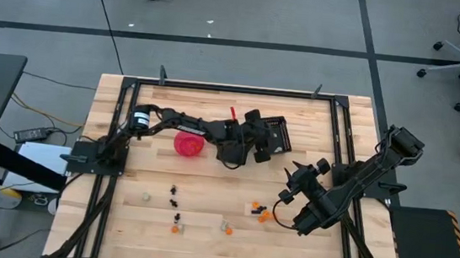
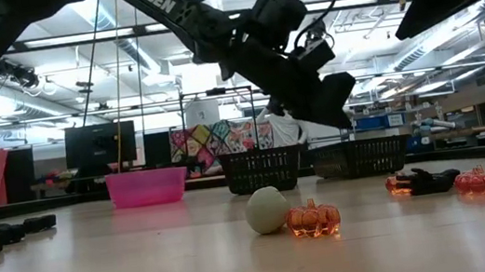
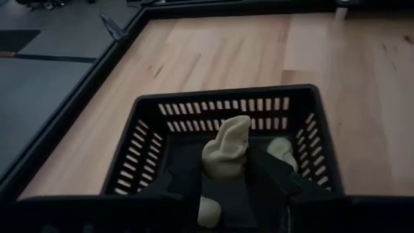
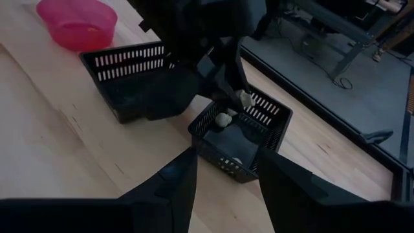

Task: Sort Halloween decoration
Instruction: Put the white skull toy into the right black bin, then put the orange pumpkin toy into the red bowl

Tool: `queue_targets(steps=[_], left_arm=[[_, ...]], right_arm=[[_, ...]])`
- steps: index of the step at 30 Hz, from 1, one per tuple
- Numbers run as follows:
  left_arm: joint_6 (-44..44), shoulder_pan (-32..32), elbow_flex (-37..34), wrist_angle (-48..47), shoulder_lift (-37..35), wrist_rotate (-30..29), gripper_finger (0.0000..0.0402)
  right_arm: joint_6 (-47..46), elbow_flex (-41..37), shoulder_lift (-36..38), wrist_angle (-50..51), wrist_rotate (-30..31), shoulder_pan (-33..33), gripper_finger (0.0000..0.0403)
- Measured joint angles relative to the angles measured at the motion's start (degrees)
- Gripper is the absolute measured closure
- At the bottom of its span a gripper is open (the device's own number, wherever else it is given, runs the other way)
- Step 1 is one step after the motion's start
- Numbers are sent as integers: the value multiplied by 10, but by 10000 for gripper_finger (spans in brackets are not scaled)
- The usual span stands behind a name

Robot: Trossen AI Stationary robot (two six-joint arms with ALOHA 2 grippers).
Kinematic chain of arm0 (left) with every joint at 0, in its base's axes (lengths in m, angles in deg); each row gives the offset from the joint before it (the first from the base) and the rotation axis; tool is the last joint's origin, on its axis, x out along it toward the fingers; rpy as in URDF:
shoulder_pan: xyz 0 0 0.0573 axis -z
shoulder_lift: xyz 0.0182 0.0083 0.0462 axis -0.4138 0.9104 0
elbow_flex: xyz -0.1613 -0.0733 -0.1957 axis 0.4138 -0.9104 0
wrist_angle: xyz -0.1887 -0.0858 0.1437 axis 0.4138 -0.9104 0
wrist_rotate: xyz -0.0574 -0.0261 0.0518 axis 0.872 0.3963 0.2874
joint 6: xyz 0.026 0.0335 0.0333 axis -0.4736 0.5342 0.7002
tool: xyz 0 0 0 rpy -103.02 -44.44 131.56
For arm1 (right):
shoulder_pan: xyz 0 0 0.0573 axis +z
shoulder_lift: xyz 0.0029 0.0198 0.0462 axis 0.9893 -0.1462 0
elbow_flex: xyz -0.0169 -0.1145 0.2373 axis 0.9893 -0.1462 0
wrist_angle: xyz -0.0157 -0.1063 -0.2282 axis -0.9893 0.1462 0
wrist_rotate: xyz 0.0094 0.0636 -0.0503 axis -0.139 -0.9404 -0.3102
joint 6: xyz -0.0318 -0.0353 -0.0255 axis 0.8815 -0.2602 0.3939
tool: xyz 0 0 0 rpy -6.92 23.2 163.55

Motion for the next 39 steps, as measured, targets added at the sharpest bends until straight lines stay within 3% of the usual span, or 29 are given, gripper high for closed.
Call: queue_targets(steps=[6,21,24,33,39], left_arm=[[1,1,0,-4,0,27,285],[17,2,0,-8,-3,31,219],[67,12,0,-26,-23,41,218],[254,114,-70,-68,-116,37,245],[221,202,-142,-136,-179,42,253]], right_arm=[[0,0,0,0,1,0,238],[1,0,0,-2,1,0,238],[1,0,0,-2,1,5,238],[27,0,0,-12,11,37,238],[166,0,0,-118,-32,52,238]])
